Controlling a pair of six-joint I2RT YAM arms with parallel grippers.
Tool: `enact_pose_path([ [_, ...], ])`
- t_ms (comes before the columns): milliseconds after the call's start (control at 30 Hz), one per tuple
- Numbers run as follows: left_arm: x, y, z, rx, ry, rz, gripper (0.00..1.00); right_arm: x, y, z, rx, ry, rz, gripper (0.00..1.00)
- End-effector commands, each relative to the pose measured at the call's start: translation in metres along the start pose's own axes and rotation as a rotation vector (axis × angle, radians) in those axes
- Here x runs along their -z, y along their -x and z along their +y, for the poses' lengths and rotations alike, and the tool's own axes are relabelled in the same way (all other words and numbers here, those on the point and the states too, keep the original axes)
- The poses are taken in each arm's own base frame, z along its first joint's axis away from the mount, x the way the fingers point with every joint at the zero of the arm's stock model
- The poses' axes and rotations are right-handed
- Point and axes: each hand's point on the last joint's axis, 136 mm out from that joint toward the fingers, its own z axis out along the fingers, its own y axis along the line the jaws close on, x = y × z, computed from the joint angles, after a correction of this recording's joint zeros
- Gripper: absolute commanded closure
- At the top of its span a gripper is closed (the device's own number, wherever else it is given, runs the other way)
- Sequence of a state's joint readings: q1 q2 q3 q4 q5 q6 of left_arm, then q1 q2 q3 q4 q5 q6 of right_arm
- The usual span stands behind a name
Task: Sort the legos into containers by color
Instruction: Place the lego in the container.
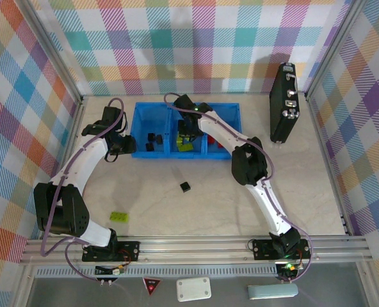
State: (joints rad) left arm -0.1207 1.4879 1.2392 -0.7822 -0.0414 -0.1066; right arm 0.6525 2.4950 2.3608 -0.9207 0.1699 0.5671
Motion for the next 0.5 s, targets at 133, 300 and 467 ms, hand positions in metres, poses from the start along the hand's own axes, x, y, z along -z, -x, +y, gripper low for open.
enact_pose_path([
  [133,-0.0032,-0.0045,0.0027,-0.007,-0.006,0.016,0.54,-0.0265,-0.0087,-0.0021,-0.02,0.012,0.048,0.8],
  [300,-0.0029,-0.0044,0.003,-0.007,-0.004,0.015,0.54,-0.0266,-0.0072,-0.0023,-0.023,0.012,0.042,0.8],
  [467,-0.0017,-0.0042,0.0034,-0.006,-0.005,0.012,0.53,-0.0218,-0.0043,-0.0019,-0.021,0.01,0.03,0.75],
])
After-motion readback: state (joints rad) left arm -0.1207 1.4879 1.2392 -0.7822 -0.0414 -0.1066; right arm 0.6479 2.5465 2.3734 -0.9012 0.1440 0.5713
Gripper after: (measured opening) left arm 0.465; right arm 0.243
